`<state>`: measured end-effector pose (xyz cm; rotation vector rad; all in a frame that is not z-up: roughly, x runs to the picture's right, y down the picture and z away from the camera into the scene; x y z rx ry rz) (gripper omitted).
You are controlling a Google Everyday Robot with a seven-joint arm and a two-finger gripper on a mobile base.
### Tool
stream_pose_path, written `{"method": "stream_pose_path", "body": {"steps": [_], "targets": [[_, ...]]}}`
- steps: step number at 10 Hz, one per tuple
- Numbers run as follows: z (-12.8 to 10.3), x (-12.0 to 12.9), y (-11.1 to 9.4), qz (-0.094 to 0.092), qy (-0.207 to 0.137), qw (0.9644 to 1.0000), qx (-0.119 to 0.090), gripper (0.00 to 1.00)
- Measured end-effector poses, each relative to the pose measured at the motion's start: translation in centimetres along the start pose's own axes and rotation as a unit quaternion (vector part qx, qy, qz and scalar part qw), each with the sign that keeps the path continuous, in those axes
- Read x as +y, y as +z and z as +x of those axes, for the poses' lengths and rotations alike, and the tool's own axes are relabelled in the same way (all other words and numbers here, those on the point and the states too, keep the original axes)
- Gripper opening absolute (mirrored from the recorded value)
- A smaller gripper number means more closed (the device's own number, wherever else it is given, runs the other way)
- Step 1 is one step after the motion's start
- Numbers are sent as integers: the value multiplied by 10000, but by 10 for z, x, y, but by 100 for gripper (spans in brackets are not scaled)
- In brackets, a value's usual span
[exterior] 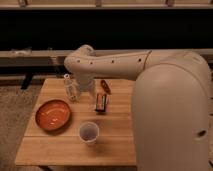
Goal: Knock the bottle over
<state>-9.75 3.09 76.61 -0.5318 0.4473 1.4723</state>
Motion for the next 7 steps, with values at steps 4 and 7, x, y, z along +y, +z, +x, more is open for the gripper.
{"method": "stream_pose_path", "body": {"steps": [4, 7], "targets": [[-78, -1, 14, -45, 2, 9998, -206, 65], [-104, 28, 19, -34, -50, 9978, -662, 65]]}}
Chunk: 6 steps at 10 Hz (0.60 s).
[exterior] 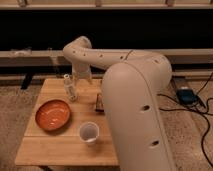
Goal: Knock the bottle over
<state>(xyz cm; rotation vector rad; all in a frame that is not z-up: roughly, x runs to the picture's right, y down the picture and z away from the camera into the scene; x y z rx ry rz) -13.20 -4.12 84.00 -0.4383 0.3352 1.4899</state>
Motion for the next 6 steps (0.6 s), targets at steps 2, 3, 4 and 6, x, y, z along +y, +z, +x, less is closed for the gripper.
{"method": "stream_pose_path", "body": {"steps": [2, 3, 4, 6], "targets": [[-12, 8, 3, 60, 7, 9991, -412, 65], [-16, 12, 4, 70, -1, 9987, -502, 65], [-20, 14, 6, 84, -6, 9983, -582, 65], [-28, 18, 11, 84, -11, 9978, -662, 65]]}}
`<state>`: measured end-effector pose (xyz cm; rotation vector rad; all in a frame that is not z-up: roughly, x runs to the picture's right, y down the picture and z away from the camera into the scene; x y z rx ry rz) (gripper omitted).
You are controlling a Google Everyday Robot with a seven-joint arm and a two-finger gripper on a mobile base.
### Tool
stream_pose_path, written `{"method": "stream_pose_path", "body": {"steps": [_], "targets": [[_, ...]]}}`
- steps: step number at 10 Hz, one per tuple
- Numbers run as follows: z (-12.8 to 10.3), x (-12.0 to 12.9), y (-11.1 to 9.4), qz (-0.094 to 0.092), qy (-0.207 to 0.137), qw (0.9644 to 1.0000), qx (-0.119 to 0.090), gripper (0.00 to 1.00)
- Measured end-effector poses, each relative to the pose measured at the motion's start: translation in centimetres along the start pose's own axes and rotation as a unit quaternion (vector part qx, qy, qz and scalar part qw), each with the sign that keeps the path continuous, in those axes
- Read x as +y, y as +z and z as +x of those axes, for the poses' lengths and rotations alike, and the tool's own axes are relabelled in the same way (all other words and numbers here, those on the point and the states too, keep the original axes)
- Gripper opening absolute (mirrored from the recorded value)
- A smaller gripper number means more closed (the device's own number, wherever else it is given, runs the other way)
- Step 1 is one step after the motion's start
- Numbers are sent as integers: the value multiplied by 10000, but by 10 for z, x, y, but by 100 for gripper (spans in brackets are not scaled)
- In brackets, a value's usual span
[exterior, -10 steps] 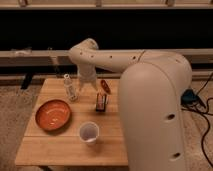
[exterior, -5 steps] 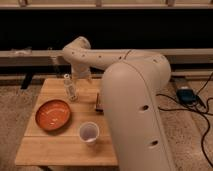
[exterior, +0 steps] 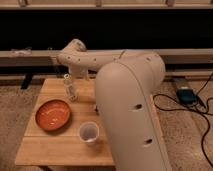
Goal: Knock the bottle over
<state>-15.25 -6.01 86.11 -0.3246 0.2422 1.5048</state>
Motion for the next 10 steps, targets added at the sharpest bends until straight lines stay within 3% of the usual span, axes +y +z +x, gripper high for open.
{"method": "stream_pose_path", "body": {"steps": [2, 5, 8, 10], "targets": [[-4, 21, 5, -93, -140, 9999, -5, 65], [5, 70, 3, -396, -463, 9981, 74, 65], [8, 84, -2, -547, -622, 9965, 109, 65], [8, 83, -1, -542, -614, 9966, 117, 65]]}}
